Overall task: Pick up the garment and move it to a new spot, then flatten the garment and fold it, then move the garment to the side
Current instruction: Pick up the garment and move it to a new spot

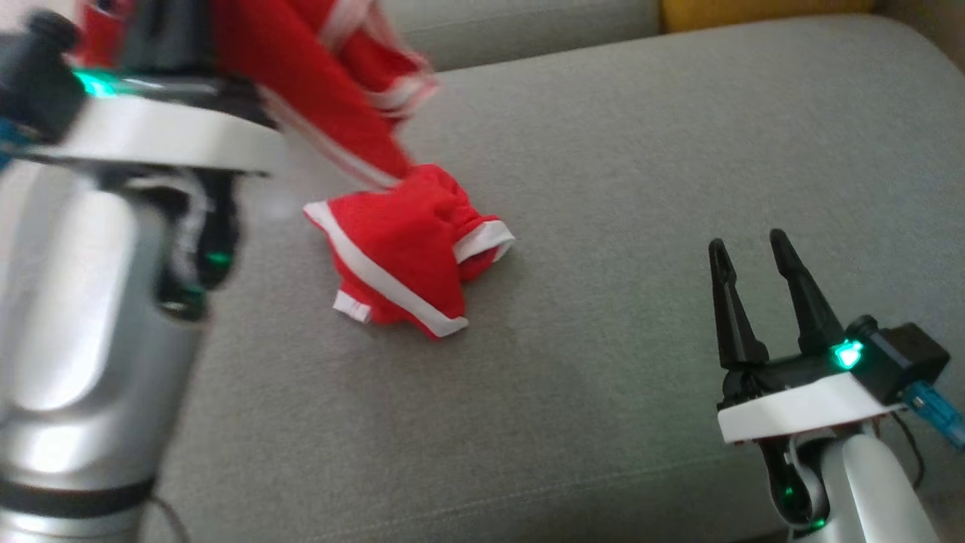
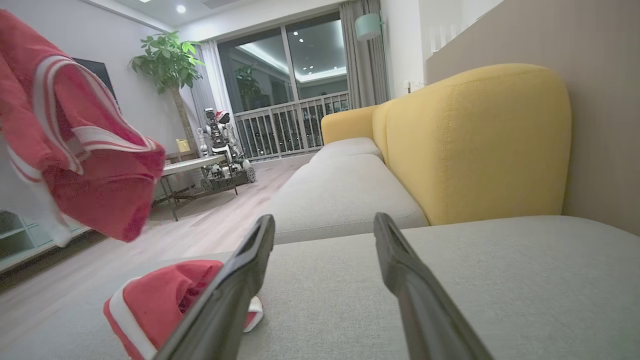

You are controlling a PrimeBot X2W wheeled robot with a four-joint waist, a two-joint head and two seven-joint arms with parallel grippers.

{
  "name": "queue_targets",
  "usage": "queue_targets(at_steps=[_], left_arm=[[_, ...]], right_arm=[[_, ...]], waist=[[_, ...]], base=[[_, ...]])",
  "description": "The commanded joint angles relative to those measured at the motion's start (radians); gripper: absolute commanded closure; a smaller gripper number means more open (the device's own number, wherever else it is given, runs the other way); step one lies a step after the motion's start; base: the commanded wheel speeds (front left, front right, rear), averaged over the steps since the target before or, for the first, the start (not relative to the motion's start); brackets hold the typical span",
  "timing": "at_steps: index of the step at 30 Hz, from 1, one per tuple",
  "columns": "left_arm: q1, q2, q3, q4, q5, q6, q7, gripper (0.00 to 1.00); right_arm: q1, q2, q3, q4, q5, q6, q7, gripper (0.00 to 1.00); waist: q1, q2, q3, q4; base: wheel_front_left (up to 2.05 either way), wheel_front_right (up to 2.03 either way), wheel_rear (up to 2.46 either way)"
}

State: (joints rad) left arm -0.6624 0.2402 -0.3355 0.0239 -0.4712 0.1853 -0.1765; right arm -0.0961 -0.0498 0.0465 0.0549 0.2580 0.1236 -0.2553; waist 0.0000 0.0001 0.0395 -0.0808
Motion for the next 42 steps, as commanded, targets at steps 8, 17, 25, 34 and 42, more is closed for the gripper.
queue_targets(at_steps=[8, 17, 25, 34, 42], left_arm=[[0.081, 0.212, 0.123, 0.014, 0.016, 0.02, 0.09, 1.0], [0.224, 0.235, 0.161, 0.247, 0.019, 0.077, 0.039, 1.0], [0.238, 0.168, 0.139, 0.442, 0.001, 0.09, 0.036, 0.89], [0.207, 0.134, 0.114, 0.426, 0.029, 0.093, -0.046, 0.0], [0.288, 0.105, 0.09, 0.181, 0.041, 0.128, -0.049, 0.0]], right_arm=[[-0.027, 0.0, 0.02, -0.043, 0.004, 0.007, -0.006, 0.0], [-0.049, 0.0, 0.022, -0.05, -0.013, 0.007, -0.006, 0.0], [-0.061, 0.0, 0.021, -0.046, -0.029, 0.007, -0.006, 0.0], [-0.064, 0.0, 0.001, -0.045, -0.046, 0.007, -0.006, 0.0], [-0.044, 0.0, -0.014, -0.04, -0.05, 0.007, -0.006, 0.0]], waist=[[0.0, -0.0001, 0.017, 0.074], [0.0, -0.0001, 0.061, 0.085], [0.0, -0.0001, 0.083, 0.072], [0.0, -0.0001, 0.064, 0.094], [0.0, -0.0001, 0.007, 0.133]], base=[[0.0, 0.0, 0.0], [0.0, 0.0, 0.0], [0.0, 0.0, 0.0], [0.0, 0.0, 0.0], [0.0, 0.0, 0.0]])
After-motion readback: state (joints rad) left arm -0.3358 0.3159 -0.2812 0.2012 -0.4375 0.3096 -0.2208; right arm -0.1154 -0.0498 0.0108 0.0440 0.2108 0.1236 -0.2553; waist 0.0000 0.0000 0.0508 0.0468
